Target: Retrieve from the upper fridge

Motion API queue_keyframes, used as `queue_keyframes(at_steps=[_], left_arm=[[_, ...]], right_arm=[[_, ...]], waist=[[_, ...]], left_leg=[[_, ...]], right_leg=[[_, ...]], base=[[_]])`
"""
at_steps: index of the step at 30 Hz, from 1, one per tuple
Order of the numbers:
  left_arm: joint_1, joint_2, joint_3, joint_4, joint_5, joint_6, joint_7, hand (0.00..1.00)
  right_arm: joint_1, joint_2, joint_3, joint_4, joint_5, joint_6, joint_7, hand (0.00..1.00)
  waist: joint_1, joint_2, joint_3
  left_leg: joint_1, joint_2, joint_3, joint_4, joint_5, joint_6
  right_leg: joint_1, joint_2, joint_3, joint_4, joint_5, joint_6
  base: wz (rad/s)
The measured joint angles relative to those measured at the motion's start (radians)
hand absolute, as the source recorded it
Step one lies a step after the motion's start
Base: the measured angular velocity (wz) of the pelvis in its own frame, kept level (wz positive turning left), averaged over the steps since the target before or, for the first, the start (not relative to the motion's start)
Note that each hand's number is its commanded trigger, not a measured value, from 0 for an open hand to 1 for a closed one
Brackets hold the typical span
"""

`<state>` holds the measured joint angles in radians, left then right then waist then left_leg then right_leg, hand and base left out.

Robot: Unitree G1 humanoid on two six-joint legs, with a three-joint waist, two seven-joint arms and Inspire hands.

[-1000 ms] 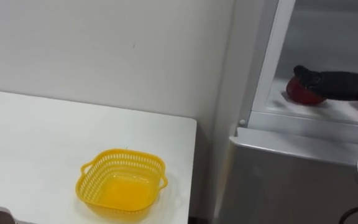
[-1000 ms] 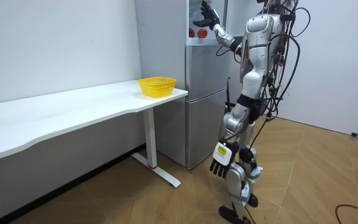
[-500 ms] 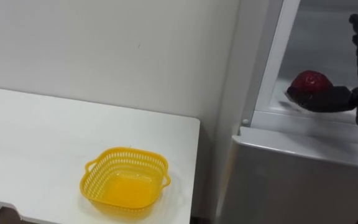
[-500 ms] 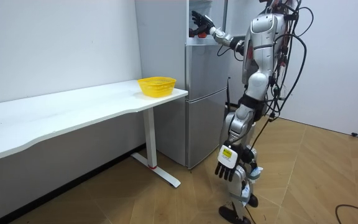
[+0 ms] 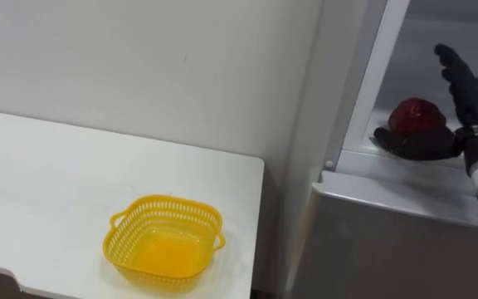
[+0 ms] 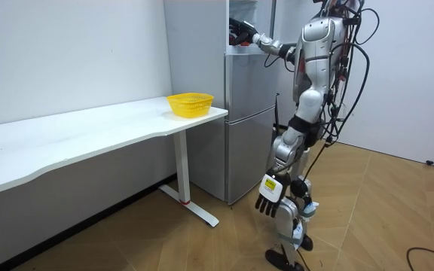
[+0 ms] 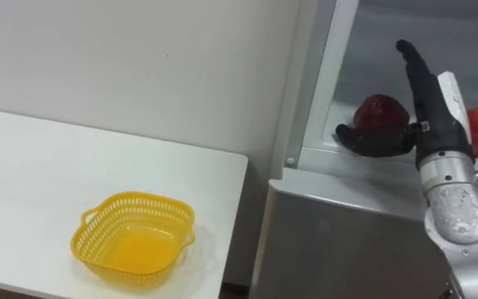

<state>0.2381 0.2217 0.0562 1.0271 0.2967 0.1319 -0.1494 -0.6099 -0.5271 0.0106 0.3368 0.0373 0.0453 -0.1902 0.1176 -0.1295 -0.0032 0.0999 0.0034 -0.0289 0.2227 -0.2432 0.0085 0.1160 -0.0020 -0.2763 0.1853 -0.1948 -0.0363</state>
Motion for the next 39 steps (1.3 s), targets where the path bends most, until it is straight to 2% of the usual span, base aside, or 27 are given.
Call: queue_keyframes(at_steps=[6, 16, 17, 18, 19, 20, 28, 37, 39], left_arm=[[0.014, 0.0, 0.0, -0.018, 0.0, 0.001, -0.004, 0.0], [0.015, 0.001, -0.001, -0.021, -0.001, 0.012, -0.017, 0.0], [0.015, 0.001, -0.001, -0.021, -0.001, 0.012, -0.017, 0.0], [0.014, 0.001, -0.001, -0.021, -0.001, 0.014, -0.018, 0.0], [0.013, 0.001, -0.001, -0.021, -0.001, 0.015, -0.018, 0.0], [0.011, 0.001, -0.003, -0.021, -0.001, 0.018, -0.02, 0.0], [0.0, 0.005, -0.031, -0.016, -0.009, 0.038, -0.042, 0.0], [-0.006, 0.006, -0.042, -0.016, -0.01, 0.041, -0.057, 0.0], [-0.006, 0.007, -0.042, -0.016, -0.01, 0.042, -0.057, 0.0]], right_arm=[[-0.079, -0.001, 0.004, 0.123, 0.025, 0.0, 0.056, 0.0], [-0.087, -0.016, 0.007, 0.154, 0.082, 0.0, 0.112, 0.0], [-0.089, -0.016, 0.007, 0.155, 0.082, 0.0, 0.119, 0.05], [-0.093, -0.016, 0.007, 0.162, 0.082, 0.0, 0.124, 0.62], [-0.098, -0.016, 0.007, 0.169, 0.082, 0.0, 0.128, 0.93], [-0.107, -0.017, 0.007, 0.18, 0.082, 0.0, 0.137, 1.0], [-0.119, -0.024, 0.007, 0.206, 0.082, 0.0, 0.196, 1.0], [-0.146, -0.028, 0.013, 0.224, 0.077, 0.0, 0.192, 1.0], [-0.161, -0.03, 0.021, 0.234, 0.077, 0.0, 0.193, 1.0]], waist=[[-0.002, 0.001, 0.0013], [-0.001, 0.0, 0.0027], [-0.001, -0.002, 0.0035], [-0.001, -0.003, 0.0057], [-0.001, -0.003, 0.008], [-0.001, 0.0, 0.0128], [-0.003, 0.001, 0.014], [0.0, 0.005, 0.0128], [0.0, 0.007, 0.0105]], left_leg=[[-0.002, 0.0, 0.0, 0.002, 0.0, 0.0], [-0.001, 0.0, 0.0, 0.002, 0.0, 0.0], [0.0, 0.0, 0.0, 0.002, 0.0, 0.0], [0.001, 0.0, 0.0, 0.003, 0.0, 0.0], [0.001, 0.0, 0.0, 0.003, 0.0, 0.0], [0.001, 0.0, 0.001, 0.004, 0.0, 0.0], [0.001, 0.0, 0.001, 0.004, 0.0, 0.0], [0.0, 0.0, 0.0, 0.004, 0.0, 0.0], [0.0, 0.0, -0.001, 0.004, 0.0, 0.0]], right_leg=[[0.001, 0.0, 0.002, 0.002, 0.0, 0.0], [0.003, 0.002, 0.014, 0.002, 0.0, -0.001], [0.004, 0.002, 0.016, 0.002, 0.0, -0.001], [0.004, 0.003, 0.017, 0.001, 0.0, -0.001], [0.004, 0.003, 0.017, 0.001, 0.0, -0.001], [0.004, 0.003, 0.02, 0.001, 0.0, -0.001], [0.004, 0.004, 0.021, 0.002, 0.0, -0.001], [0.004, 0.004, 0.021, 0.003, 0.0, -0.001], [0.004, 0.004, 0.022, 0.003, 0.0, -0.001]], base=[[0.0], [0.0], [0.0], [0.0], [0.0], [0.0], [0.0], [0.0], [0.0]])
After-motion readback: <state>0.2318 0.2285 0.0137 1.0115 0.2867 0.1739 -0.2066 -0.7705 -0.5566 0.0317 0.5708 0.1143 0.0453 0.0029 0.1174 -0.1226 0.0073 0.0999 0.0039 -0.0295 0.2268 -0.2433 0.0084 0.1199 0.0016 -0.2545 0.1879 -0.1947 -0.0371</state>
